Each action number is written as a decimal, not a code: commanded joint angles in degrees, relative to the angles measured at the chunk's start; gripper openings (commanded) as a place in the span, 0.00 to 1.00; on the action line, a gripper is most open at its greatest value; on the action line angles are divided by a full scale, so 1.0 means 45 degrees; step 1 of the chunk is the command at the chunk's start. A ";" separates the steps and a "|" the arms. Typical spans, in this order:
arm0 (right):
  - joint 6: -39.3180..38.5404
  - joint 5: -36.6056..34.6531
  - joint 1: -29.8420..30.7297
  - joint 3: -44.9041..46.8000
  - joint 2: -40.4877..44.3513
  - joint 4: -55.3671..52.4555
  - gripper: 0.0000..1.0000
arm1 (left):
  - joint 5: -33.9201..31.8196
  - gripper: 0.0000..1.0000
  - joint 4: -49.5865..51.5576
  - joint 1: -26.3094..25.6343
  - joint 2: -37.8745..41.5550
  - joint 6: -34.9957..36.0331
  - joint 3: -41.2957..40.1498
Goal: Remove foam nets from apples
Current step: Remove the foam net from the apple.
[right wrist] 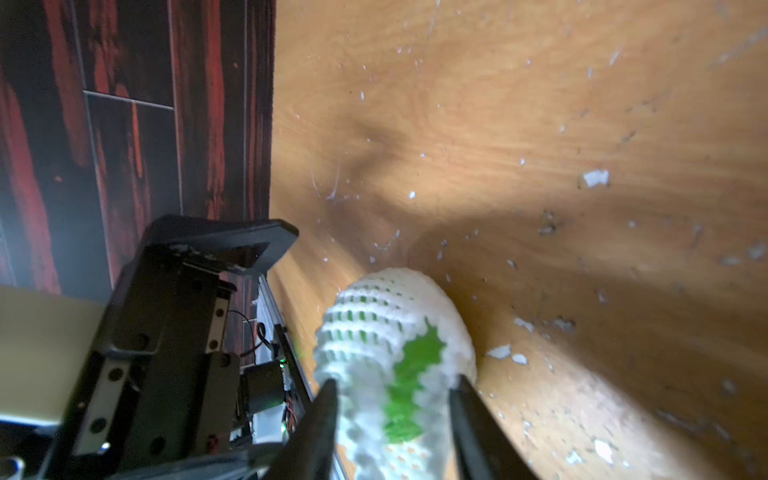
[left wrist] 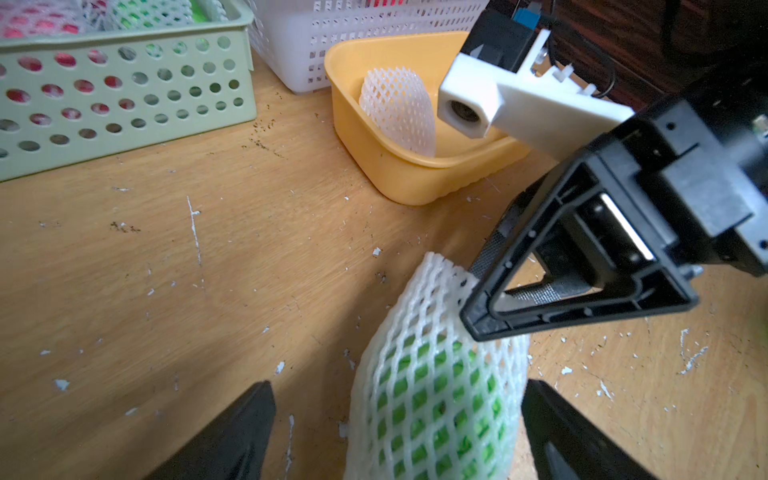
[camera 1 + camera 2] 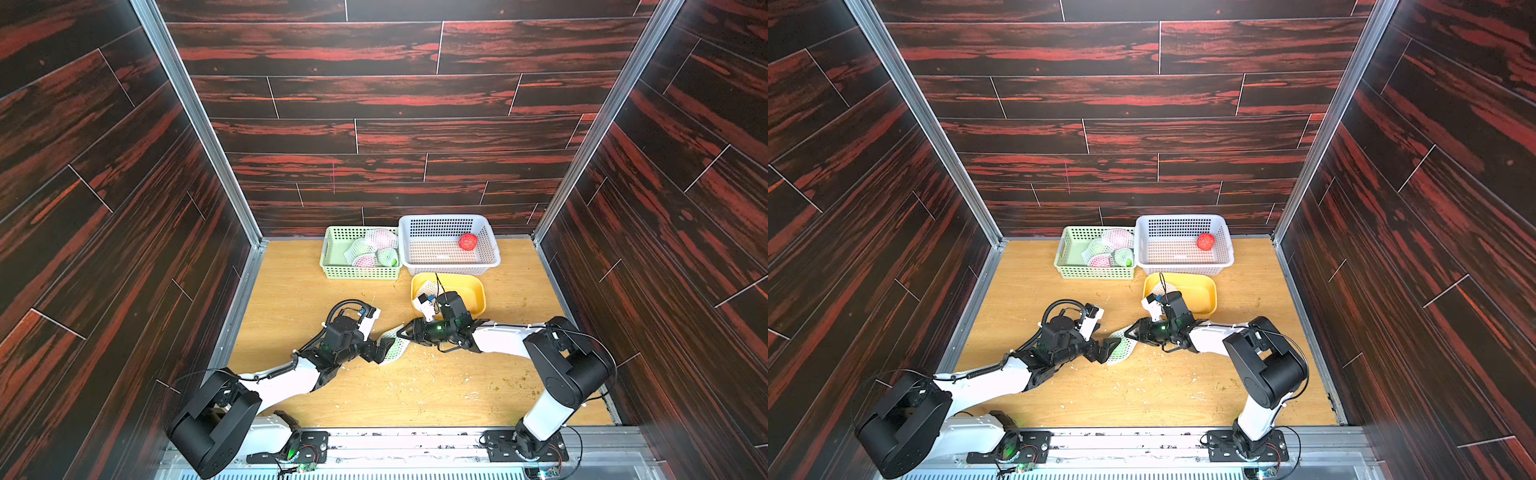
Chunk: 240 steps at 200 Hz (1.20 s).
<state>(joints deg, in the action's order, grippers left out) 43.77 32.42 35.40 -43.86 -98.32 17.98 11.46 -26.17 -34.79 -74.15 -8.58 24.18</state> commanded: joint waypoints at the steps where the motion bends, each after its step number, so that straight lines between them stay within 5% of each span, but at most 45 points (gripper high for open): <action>1: -0.0293 0.0401 0.0082 -0.0288 -0.0545 0.0051 0.35 | -0.0425 0.97 -0.0010 -0.0043 0.0425 0.0099 -0.0121; 14: -0.0363 0.0418 0.0079 -0.0321 -0.0610 0.0106 0.34 | -0.0488 0.97 -0.0014 -0.0026 0.0391 0.0145 -0.0095; 31: -0.0742 0.0233 0.0073 -0.0780 -0.0803 -0.0644 0.47 | -0.0537 0.97 -0.0024 -0.0038 0.0365 0.0148 -0.0096; 46: -0.0959 0.0195 0.0097 -0.0978 -0.0932 -0.0930 0.49 | -0.0533 0.97 -0.0102 -0.0043 0.0369 0.0122 -0.0121; 105: -0.1729 0.0132 0.0093 -0.1385 -0.0523 -0.1764 0.13 | -0.0862 0.97 -0.0041 -0.0026 0.0814 0.0146 -0.0231; 142: -0.3248 -0.0157 0.0092 -0.1584 0.0804 -0.2568 0.00 | -0.1914 0.97 -0.0161 -0.0014 0.1461 0.0032 -0.0497; 165: -0.4338 -0.0885 0.0307 -0.1569 0.1645 -0.3002 0.00 | -0.2689 0.97 -0.0161 -0.0014 0.1861 0.0019 -0.0748; 209: -0.7175 -0.5068 0.2059 -0.1517 0.2418 -0.3803 0.00 | -0.3632 0.97 -0.0052 0.0015 0.1875 0.0125 -0.0906; 240: -0.7067 -0.4708 0.2136 -0.1753 0.2213 -0.3838 0.00 | -0.3589 0.97 -0.0079 0.0007 0.1561 0.0102 -0.0755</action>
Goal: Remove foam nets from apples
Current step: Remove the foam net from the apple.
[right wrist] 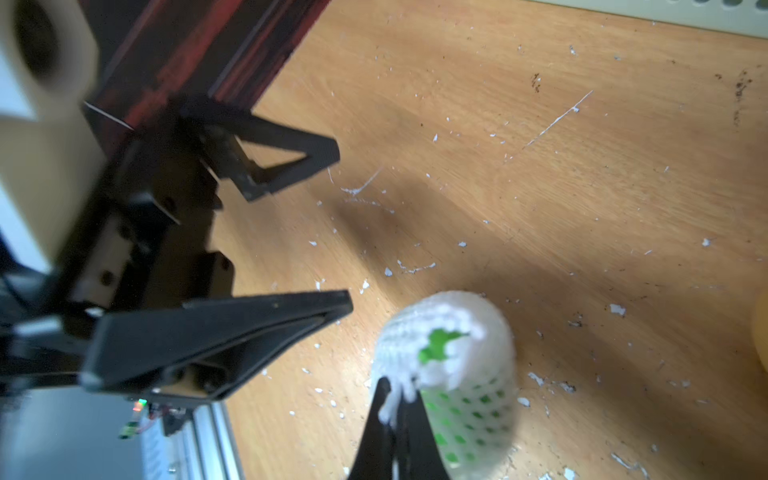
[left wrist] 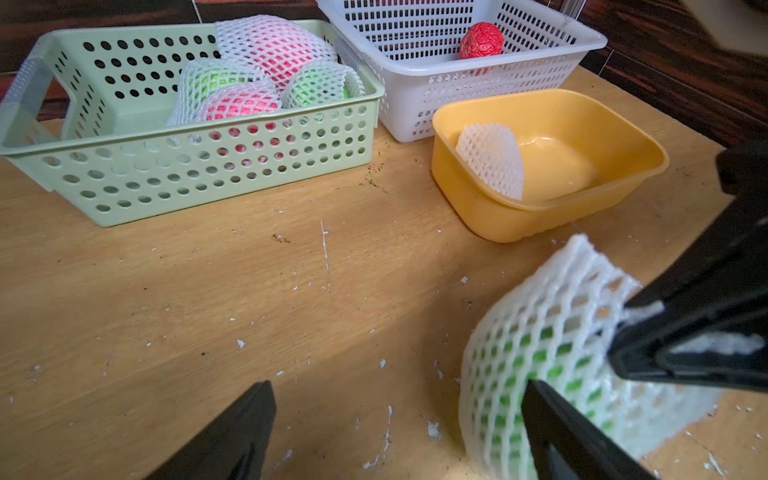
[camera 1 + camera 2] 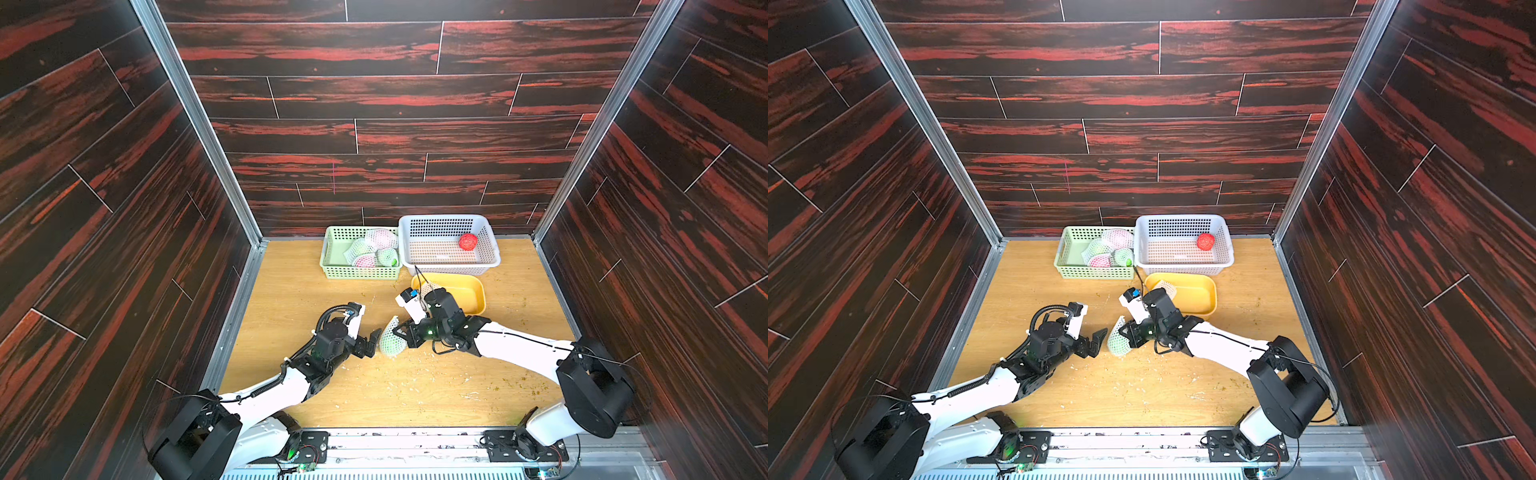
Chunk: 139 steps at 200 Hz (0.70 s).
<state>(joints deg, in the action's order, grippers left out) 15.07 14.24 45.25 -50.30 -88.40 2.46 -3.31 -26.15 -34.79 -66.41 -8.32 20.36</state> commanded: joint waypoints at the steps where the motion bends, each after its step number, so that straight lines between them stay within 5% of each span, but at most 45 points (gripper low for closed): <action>1: -0.0681 -0.0636 -0.0046 -0.0323 0.0031 -0.0370 0.00 | -0.0312 0.97 -0.0095 0.0001 -0.0161 0.0048 0.0090; 25: -0.1233 -0.2450 0.0515 -0.1124 -0.0062 -0.1387 0.00 | -0.0290 0.97 -0.0166 0.0012 -0.0307 0.0138 0.0124; 45: -0.1325 -0.1762 0.0355 -0.0818 0.0208 -0.0868 0.00 | -0.0354 0.97 -0.0175 0.0010 -0.0465 0.0238 0.0231; 66: -0.2160 -0.3567 0.1113 -0.1230 0.0047 -0.1458 0.00 | -0.0354 0.97 -0.0108 0.0001 -0.0591 0.0330 0.0353; 83: -0.1849 -0.2545 0.0773 -0.1060 0.0035 -0.1131 0.00 | -0.0406 0.97 -0.0181 0.0007 -0.0669 0.0334 0.0378; 102: -0.2451 -0.4459 0.1415 -0.1436 -0.0320 -0.1615 0.00 | -0.0475 0.97 -0.0301 -0.0002 -0.0711 0.0337 0.0358; 123: -0.1344 -0.2268 0.0577 -0.1063 0.0035 -0.0803 0.00 | -0.0465 0.97 -0.0282 0.0003 -0.0749 0.0341 0.0397; 139: -0.2108 -0.4097 0.1306 -0.1402 0.0002 -0.1191 0.00 | -0.0458 0.97 -0.0269 0.0004 -0.0726 0.0392 0.0417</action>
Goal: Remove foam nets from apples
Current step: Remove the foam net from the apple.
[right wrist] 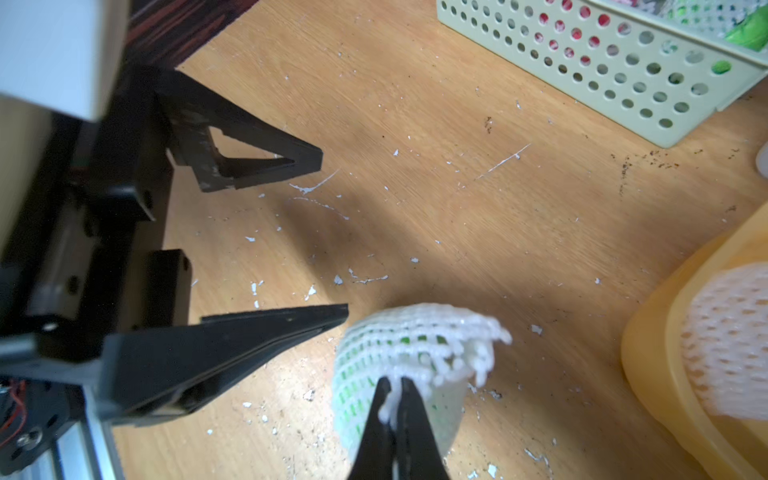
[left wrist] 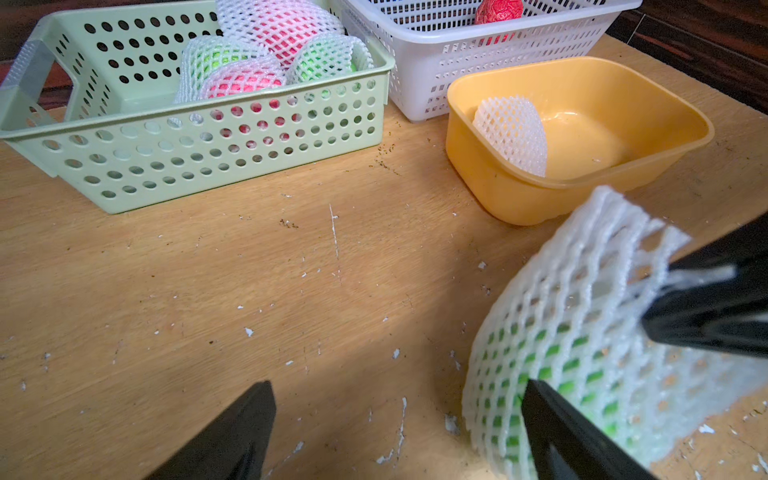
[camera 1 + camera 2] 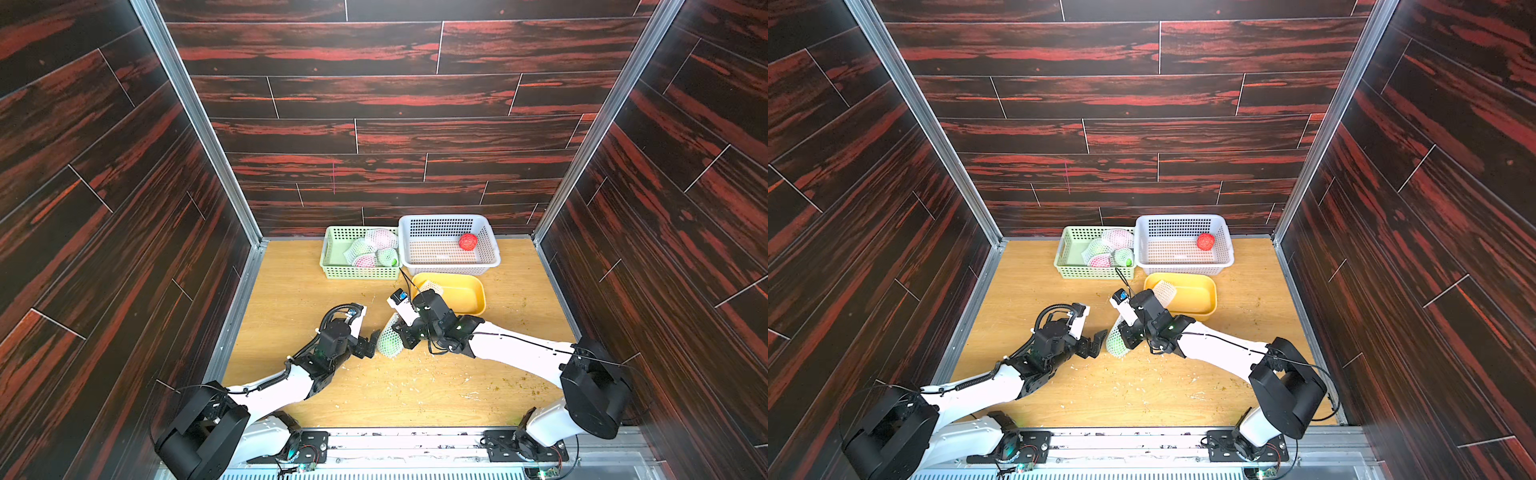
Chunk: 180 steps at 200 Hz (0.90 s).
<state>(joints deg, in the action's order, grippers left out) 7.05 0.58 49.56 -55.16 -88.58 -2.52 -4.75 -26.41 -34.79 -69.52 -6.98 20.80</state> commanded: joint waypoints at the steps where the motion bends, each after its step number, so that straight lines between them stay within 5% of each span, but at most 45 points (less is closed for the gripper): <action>1: -0.0340 -0.1073 0.0361 -0.0391 -0.0011 -0.0181 0.00 | -0.0146 0.97 -0.0198 0.0000 -0.0038 0.0111 0.0330; 18: 0.0373 0.0883 -0.0389 -0.0431 -0.0189 -0.0223 0.00 | -0.0236 0.97 -0.0208 0.0007 -0.0057 0.0146 0.0321; 31: -0.0013 -0.0122 0.0051 -0.0347 -0.0092 -0.0188 0.00 | -0.0200 0.97 -0.0340 0.0010 -0.0190 0.0210 0.0310; 47: 0.0959 0.1937 -0.0735 -0.0235 0.0063 0.0102 0.00 | -0.0138 0.96 -0.0170 -0.0001 -0.0292 0.0257 0.0470; 64: 0.0852 0.1345 -0.0650 -0.0389 0.0017 -0.0010 0.00 | 0.0046 0.96 -0.0459 0.0012 -0.0318 0.0224 0.0384; 77: 0.1834 0.3225 -0.1554 -0.0186 0.0027 0.0520 0.00 | 0.0143 0.96 -0.0480 -0.0003 -0.0389 0.0277 0.0426; 97: 0.0830 0.1245 -0.0962 -0.0860 -0.0046 -0.0627 0.00 | 0.0204 0.96 -0.0586 -0.0003 -0.0375 0.0276 0.0382; 180: 0.1533 0.3957 -0.2000 -0.1489 0.0513 -0.0630 0.00 | 0.0167 0.95 -0.0733 -0.0003 -0.0394 0.0353 0.0504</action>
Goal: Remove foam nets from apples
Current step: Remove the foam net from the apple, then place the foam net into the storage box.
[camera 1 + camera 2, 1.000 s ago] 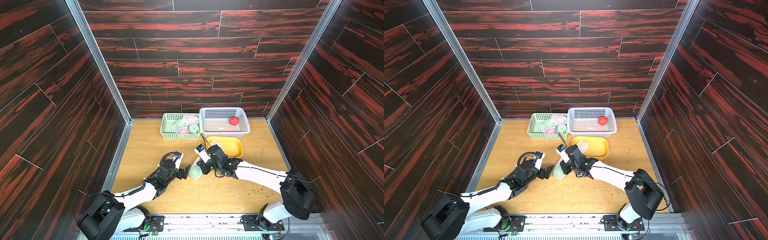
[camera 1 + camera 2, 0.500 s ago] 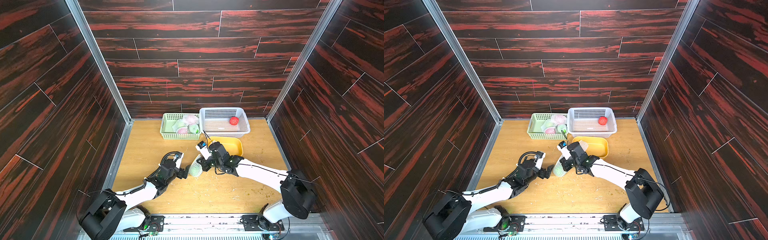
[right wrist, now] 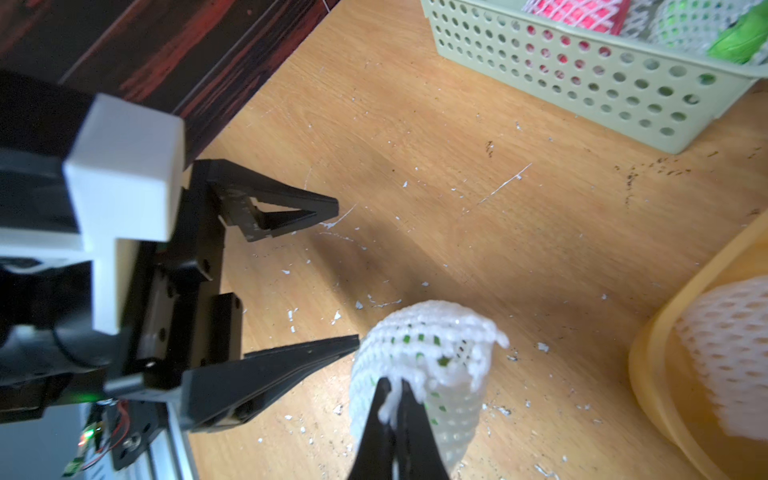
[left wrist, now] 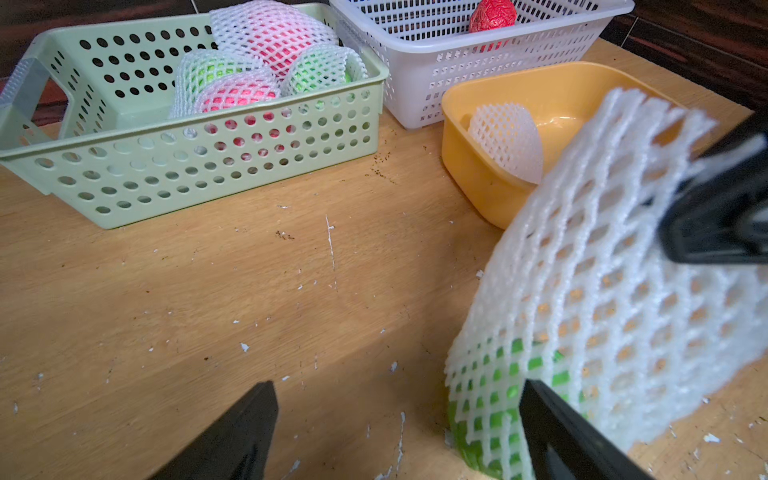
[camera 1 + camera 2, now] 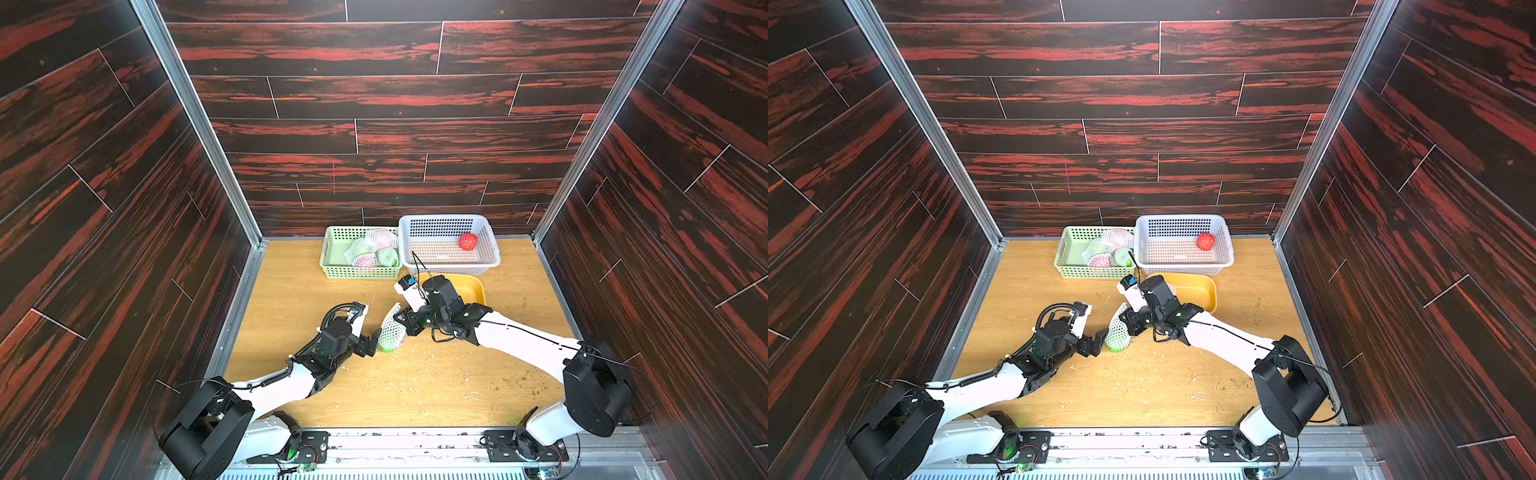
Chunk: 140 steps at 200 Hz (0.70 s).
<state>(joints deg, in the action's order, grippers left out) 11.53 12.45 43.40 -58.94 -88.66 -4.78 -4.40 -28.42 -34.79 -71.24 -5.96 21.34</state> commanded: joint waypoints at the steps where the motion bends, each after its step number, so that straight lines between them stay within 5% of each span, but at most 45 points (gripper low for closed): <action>1: 0.0560 0.1367 -0.0674 -0.0671 0.0557 -0.0140 0.00 | 0.0095 0.95 -0.0285 -0.0003 -0.0009 0.0128 0.0388; 59: 0.4526 0.4864 -0.4465 0.0217 0.1164 0.3566 0.00 | 0.0584 0.96 -0.0344 -0.0003 -0.0432 0.0176 0.0856; 101: 0.6460 0.4925 -0.6406 0.0950 -0.0172 0.5455 0.00 | 0.0685 0.97 -0.0154 0.0011 -0.0486 0.0323 0.0916; 140: 0.6189 0.3893 -0.6927 0.1158 -0.1271 0.5160 0.00 | 0.0632 0.97 -0.0050 -0.0001 -0.0405 0.0384 0.0882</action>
<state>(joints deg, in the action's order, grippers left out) 38.00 31.55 13.02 -54.57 -90.78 17.08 -1.91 -28.51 -34.79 -73.14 -4.71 24.01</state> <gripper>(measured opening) 0.046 0.965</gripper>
